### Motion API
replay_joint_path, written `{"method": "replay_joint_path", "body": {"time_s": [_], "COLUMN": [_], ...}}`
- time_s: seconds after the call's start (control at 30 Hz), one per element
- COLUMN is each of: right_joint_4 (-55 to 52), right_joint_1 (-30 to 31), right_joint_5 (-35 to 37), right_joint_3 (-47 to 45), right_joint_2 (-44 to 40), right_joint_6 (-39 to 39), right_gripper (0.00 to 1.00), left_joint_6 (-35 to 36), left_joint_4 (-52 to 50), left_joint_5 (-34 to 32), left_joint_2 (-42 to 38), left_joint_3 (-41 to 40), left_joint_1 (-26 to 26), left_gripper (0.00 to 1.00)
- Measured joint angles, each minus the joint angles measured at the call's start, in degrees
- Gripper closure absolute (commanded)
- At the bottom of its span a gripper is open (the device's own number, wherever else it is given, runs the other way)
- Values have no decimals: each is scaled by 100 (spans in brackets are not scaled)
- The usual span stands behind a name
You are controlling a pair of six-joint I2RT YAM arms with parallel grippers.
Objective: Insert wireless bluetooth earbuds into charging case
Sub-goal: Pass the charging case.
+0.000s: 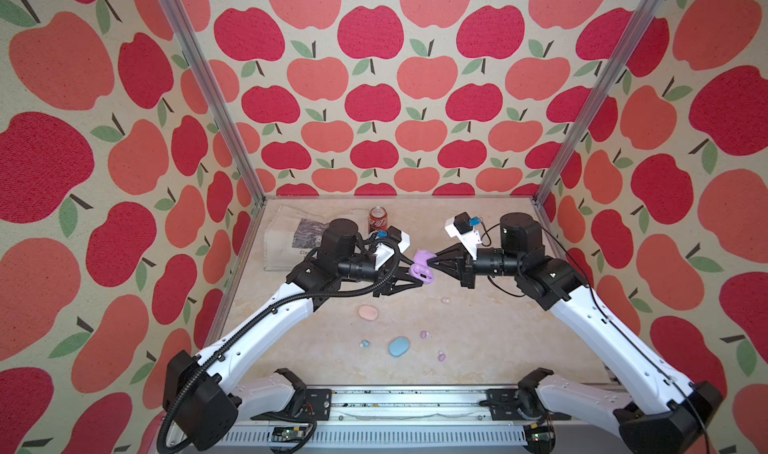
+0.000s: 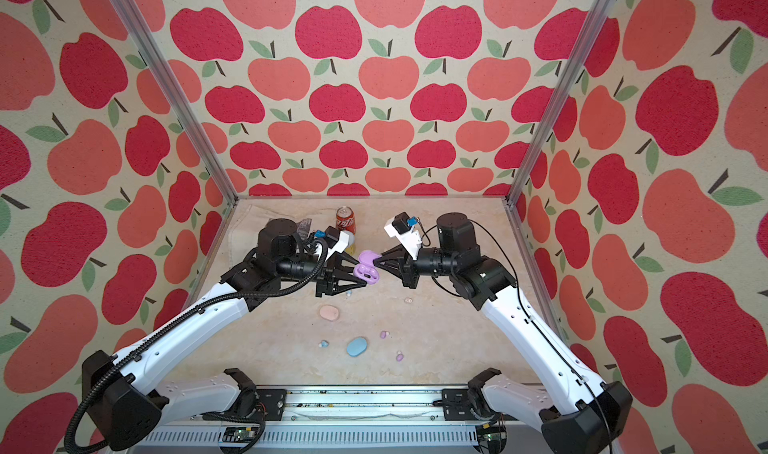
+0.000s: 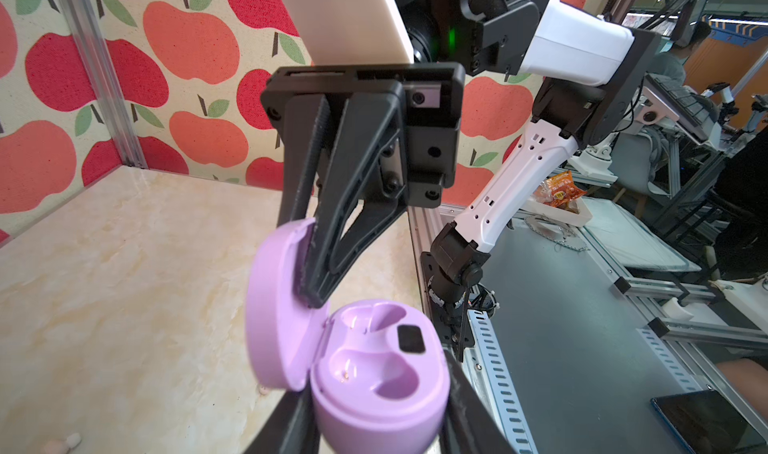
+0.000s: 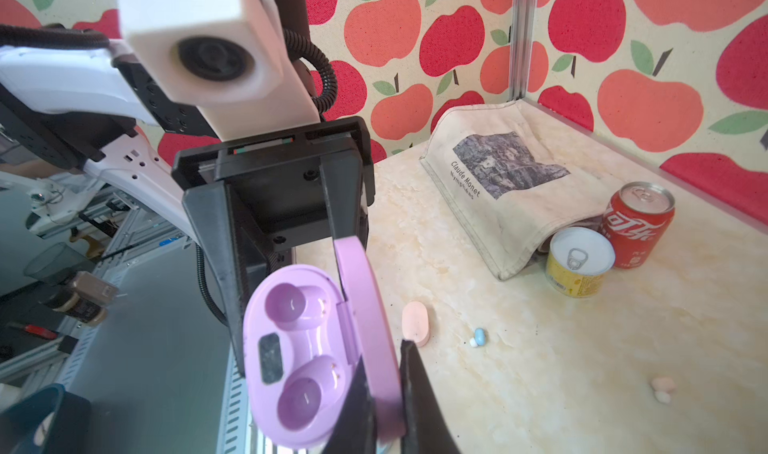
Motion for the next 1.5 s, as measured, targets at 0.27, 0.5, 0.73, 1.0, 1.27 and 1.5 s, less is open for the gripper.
{"method": "replay_joint_path", "body": {"time_s": [0.27, 0.5, 0.73, 1.0, 1.27, 1.5], "right_joint_4": [225, 199, 179, 179, 177, 216], "right_joint_1": [-15, -9, 164, 385, 402, 404], "right_joint_5": [566, 1351, 1794, 1836, 1884, 1991], "right_joint_3": [-216, -254, -267, -267, -420, -466], "right_joint_2": [-295, -442, -437, -400, -402, -402], "right_joint_6": [-240, -868, -1360, -1506, -1517, -1268], "right_gripper": [100, 100, 100, 100, 100, 85], "left_joint_6": [-579, -785, -125, 942, 1329, 1606], "left_joint_4": [426, 422, -302, -1080, -1381, -1462], "left_joint_5": [-254, -649, -1158, -1700, -1932, -2129], "left_joint_2": [24, -170, 66, 675, 896, 905], "left_joint_3": [-90, -144, 673, 1425, 1565, 1585], "left_joint_1": [-4, 177, 116, -199, -339, -415], "left_gripper": [25, 20, 26, 48, 82, 100]}}
